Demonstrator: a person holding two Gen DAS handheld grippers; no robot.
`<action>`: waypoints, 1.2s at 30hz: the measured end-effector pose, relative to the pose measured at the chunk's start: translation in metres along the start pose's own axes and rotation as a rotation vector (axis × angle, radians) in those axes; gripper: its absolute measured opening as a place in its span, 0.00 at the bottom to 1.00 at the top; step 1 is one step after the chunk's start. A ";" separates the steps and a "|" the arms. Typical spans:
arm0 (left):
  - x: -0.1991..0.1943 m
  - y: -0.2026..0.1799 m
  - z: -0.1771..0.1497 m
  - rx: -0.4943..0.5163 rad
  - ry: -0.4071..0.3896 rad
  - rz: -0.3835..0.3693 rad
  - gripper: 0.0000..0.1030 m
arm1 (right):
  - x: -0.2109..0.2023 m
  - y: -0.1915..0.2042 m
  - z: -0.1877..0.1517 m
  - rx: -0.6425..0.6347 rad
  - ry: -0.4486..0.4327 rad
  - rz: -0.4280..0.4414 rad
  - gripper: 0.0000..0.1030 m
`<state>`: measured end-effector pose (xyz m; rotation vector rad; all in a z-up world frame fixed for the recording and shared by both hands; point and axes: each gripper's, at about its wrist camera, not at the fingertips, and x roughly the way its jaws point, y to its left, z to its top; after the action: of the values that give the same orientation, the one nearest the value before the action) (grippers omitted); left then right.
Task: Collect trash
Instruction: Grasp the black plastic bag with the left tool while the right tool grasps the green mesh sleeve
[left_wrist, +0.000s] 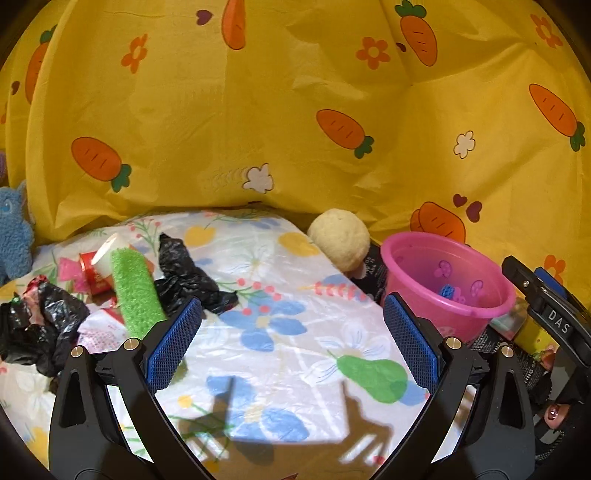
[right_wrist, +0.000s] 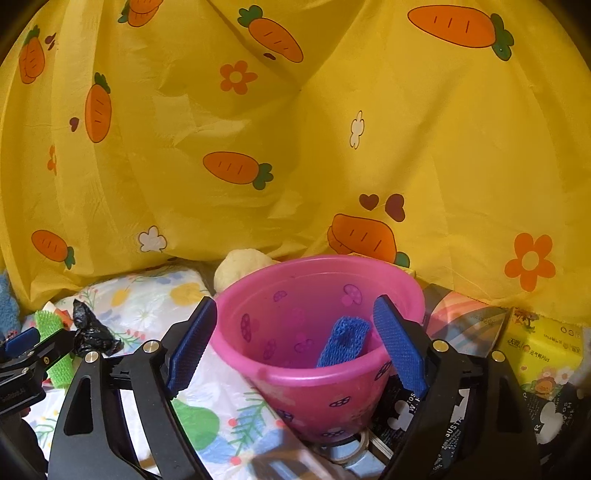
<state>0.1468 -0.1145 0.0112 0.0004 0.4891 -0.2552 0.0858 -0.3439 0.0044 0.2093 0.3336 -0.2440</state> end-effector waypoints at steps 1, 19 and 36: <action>-0.005 0.006 -0.003 -0.005 -0.006 0.021 0.94 | -0.002 0.004 -0.002 -0.001 0.006 0.018 0.81; -0.081 0.123 -0.051 -0.112 -0.030 0.360 0.94 | -0.040 0.114 -0.031 -0.091 0.044 0.245 0.81; -0.049 0.207 -0.051 -0.277 0.105 0.282 0.61 | -0.022 0.208 -0.049 -0.221 0.118 0.384 0.81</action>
<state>0.1314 0.1010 -0.0231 -0.1863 0.6190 0.0910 0.1073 -0.1300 0.0006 0.0659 0.4263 0.1849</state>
